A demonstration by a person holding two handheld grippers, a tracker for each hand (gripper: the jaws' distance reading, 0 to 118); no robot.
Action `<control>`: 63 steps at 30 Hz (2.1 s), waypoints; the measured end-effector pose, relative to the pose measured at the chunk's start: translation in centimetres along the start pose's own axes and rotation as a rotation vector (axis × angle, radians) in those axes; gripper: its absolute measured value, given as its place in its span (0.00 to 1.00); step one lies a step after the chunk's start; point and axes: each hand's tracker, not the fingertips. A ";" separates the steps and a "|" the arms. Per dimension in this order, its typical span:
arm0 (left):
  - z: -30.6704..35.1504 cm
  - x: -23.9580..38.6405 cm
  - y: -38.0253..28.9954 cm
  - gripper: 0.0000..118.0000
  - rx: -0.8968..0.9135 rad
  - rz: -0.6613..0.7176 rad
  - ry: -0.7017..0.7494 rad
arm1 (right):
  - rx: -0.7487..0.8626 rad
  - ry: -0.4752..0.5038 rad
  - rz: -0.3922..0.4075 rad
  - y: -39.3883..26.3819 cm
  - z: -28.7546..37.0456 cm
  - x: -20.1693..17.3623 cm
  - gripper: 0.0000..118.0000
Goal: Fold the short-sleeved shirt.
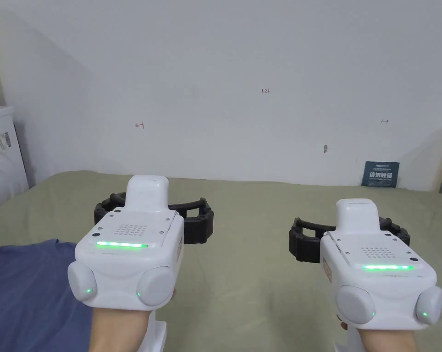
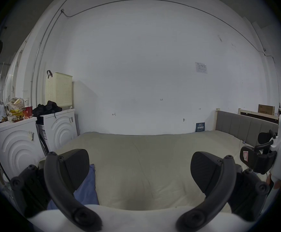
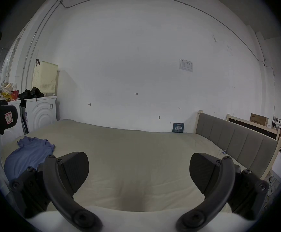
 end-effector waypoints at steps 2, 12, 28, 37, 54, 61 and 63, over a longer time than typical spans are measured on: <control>0.0 0.0 0.0 1.00 0.000 0.001 0.001 | 0.001 0.000 0.000 0.0 0.0 0.0 1.00; 0.0 -0.2 -0.1 1.00 -0.002 0.002 0.003 | 0.014 0.010 -0.004 0.1 0.0 0.0 1.00; 0.1 0.0 -0.1 1.00 0.013 -0.006 -0.006 | 0.036 0.003 -0.016 0.1 0.1 0.3 1.00; 0.1 0.1 -0.2 1.00 0.004 -0.006 -0.018 | 0.030 0.006 -0.017 -0.2 0.1 0.4 1.00; 0.3 -0.3 -0.4 0.07 -0.018 -0.006 -0.026 | 0.018 -0.057 -0.015 -0.1 0.1 0.4 0.00; 0.0 -0.1 -1.0 0.00 -0.021 -0.034 -0.019 | 0.023 -0.058 -0.019 -0.2 0.1 1.2 0.00; -0.1 -0.1 -0.9 0.00 -0.025 -0.023 -0.026 | 0.019 -0.058 -0.031 -0.1 0.2 1.1 0.00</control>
